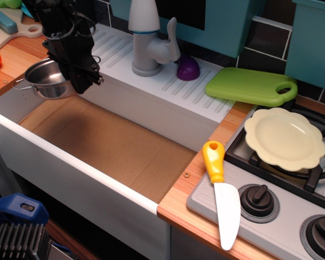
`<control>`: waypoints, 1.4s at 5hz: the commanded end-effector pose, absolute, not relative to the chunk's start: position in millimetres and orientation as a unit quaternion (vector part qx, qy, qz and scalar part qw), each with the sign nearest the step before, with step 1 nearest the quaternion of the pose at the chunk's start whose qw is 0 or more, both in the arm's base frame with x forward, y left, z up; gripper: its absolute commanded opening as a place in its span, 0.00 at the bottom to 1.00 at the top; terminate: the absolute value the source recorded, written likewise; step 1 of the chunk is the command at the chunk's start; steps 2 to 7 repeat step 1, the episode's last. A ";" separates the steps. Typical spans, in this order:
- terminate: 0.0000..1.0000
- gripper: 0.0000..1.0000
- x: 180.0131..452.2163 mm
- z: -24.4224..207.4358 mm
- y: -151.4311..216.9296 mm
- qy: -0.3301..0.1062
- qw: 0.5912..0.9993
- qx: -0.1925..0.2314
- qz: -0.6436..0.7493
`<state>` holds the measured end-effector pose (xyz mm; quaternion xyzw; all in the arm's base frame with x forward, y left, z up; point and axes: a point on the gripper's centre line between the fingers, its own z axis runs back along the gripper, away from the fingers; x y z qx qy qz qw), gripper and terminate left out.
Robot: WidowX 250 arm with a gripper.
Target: Put pot or pan in sink
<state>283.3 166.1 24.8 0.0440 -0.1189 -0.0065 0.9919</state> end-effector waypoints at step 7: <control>1.00 0.00 279.9 20.9 161.0 -0.155 0.986 0.056 0.022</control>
